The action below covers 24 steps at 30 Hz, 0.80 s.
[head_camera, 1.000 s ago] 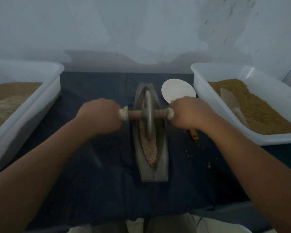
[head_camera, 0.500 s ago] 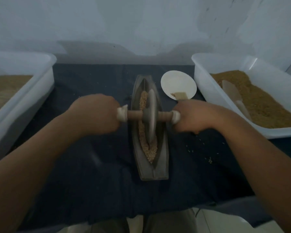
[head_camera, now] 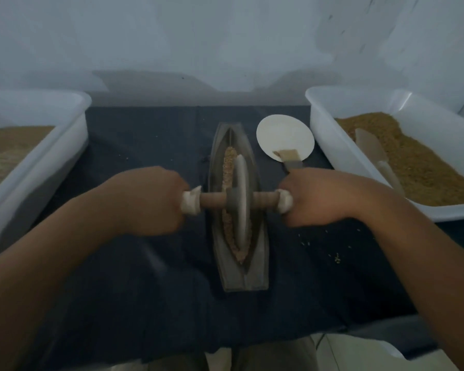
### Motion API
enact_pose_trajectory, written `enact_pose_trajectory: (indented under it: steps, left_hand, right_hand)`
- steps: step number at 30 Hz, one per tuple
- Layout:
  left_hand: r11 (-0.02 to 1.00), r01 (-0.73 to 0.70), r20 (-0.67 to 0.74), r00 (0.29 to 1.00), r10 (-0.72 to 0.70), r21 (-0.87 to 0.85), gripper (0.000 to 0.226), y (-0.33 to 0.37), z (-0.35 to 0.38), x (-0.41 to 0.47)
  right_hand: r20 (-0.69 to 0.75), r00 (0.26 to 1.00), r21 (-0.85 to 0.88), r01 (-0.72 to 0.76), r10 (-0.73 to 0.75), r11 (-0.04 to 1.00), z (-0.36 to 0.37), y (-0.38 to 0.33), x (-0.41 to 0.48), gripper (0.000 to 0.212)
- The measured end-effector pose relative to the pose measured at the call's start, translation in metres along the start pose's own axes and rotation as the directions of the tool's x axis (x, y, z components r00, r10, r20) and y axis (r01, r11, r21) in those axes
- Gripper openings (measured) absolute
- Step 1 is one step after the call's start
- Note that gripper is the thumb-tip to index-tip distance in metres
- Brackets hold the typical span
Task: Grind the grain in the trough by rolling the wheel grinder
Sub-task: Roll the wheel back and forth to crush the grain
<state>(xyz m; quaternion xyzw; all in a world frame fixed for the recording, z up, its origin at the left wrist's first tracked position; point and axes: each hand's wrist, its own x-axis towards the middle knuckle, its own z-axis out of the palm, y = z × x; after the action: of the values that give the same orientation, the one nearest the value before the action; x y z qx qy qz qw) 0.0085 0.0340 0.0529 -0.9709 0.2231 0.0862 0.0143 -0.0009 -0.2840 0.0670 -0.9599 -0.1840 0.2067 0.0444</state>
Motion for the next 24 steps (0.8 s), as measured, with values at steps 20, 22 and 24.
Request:
enact_pose_trajectory:
  steps: [20, 22, 24]
  left_hand:
    - [0.997, 0.083, -0.058, 0.995, -0.083, 0.004, 0.025, -0.003, -0.005, 0.036]
    - [0.977, 0.214, -0.226, 0.953, -0.204, 0.022, 0.026, -0.004, -0.012, 0.064]
    - [0.961, 0.277, -0.299, 0.917, -0.265, -0.004, 0.03, -0.004, -0.019, 0.085]
  right_hand:
    - [-0.091, 0.992, -0.09, -0.101, 0.092, 0.991, -0.016, 0.004, 0.046, 0.019]
    - [-0.336, 0.929, -0.128, -0.211, 0.158, 0.969, -0.027, 0.007, 0.076, 0.023]
    - [-0.486, 0.853, -0.147, -0.295, 0.19, 0.944, -0.034, 0.009, 0.092, 0.027]
